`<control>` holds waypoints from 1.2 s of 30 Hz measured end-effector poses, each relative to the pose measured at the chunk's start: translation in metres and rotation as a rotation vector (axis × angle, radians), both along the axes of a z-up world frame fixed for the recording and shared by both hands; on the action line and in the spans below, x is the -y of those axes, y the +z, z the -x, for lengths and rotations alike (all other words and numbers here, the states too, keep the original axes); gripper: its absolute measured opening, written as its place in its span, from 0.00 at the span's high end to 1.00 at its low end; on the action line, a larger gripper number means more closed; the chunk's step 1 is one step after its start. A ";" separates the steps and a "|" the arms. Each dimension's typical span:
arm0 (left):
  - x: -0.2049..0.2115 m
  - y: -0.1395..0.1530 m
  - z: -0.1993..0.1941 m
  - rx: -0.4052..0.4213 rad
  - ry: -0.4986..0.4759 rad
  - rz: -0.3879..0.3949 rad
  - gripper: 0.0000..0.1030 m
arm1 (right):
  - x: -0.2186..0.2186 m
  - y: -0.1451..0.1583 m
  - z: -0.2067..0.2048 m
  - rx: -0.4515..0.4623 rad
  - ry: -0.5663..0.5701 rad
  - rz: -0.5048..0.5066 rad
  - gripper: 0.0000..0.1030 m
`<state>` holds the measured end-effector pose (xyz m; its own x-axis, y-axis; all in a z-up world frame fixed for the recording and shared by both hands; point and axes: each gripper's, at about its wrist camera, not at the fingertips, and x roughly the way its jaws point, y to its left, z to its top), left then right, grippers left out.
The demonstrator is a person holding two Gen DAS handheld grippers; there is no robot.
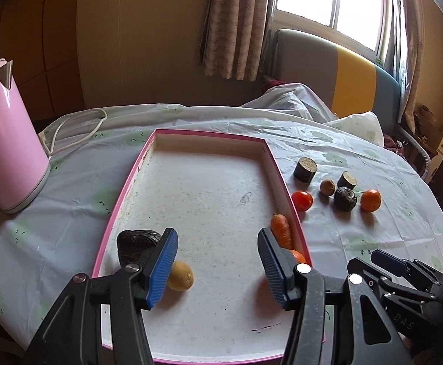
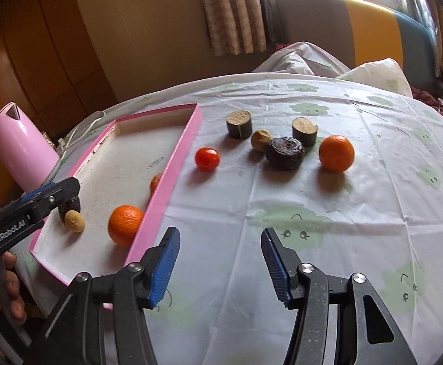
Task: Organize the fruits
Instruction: 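Move the open left tool to the red cherry tomato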
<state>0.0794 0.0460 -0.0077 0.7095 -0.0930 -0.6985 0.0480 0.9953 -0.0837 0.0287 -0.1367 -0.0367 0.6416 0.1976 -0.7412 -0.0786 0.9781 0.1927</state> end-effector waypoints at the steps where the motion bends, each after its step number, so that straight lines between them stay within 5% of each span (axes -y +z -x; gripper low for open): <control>1: 0.002 0.000 0.001 0.001 -0.009 0.000 0.46 | 0.004 -0.001 0.001 -0.001 -0.008 0.004 0.45; 13: 0.036 0.004 0.001 -0.002 -0.149 0.017 0.48 | 0.029 -0.006 0.000 -0.011 -0.070 0.026 0.49; 29: 0.092 0.007 -0.040 -0.078 -0.404 0.048 0.69 | 0.063 -0.002 -0.012 -0.020 -0.144 0.040 0.52; 36: 0.121 -0.002 -0.081 -0.133 -0.490 -0.106 0.69 | 0.069 -0.006 -0.013 -0.031 -0.146 0.026 0.52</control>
